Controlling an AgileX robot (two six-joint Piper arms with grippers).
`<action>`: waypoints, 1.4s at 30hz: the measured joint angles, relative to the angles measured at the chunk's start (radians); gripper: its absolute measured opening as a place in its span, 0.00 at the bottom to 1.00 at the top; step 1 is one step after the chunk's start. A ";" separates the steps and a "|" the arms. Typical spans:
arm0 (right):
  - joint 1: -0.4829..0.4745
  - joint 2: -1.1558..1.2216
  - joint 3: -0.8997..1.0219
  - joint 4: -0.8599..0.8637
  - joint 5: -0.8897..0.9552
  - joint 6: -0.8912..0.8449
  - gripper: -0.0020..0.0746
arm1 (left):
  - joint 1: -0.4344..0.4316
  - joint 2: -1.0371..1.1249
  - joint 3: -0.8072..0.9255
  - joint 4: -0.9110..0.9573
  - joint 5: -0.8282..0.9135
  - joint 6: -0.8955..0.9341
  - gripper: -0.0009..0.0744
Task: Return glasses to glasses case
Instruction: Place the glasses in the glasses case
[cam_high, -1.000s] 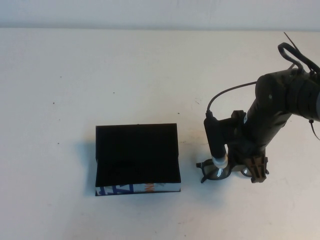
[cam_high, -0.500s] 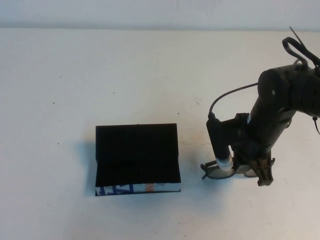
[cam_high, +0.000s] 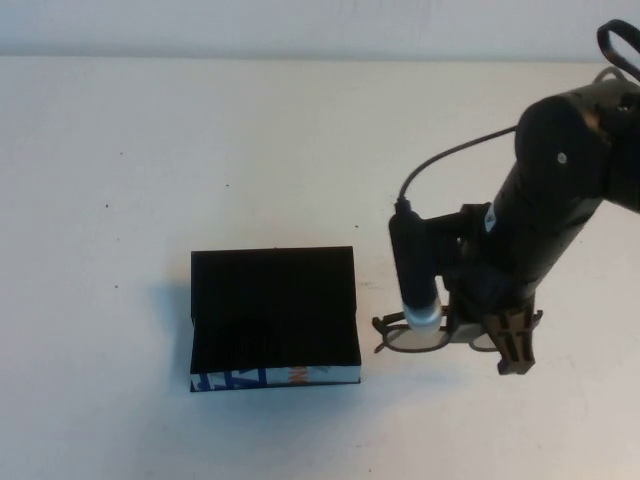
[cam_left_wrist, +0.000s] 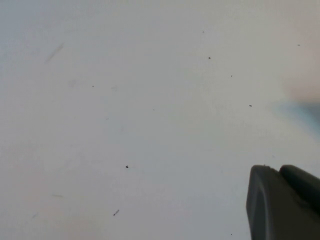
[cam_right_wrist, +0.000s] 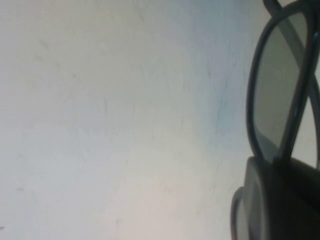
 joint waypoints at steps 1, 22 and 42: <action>0.025 0.007 -0.023 0.002 0.012 0.004 0.03 | 0.000 0.000 0.000 0.000 0.000 0.000 0.01; 0.241 0.435 -0.543 0.092 0.093 0.029 0.03 | 0.000 0.000 0.000 0.000 0.000 0.000 0.01; 0.243 0.489 -0.601 0.118 0.096 0.098 0.03 | 0.000 0.000 0.000 0.000 0.000 0.000 0.01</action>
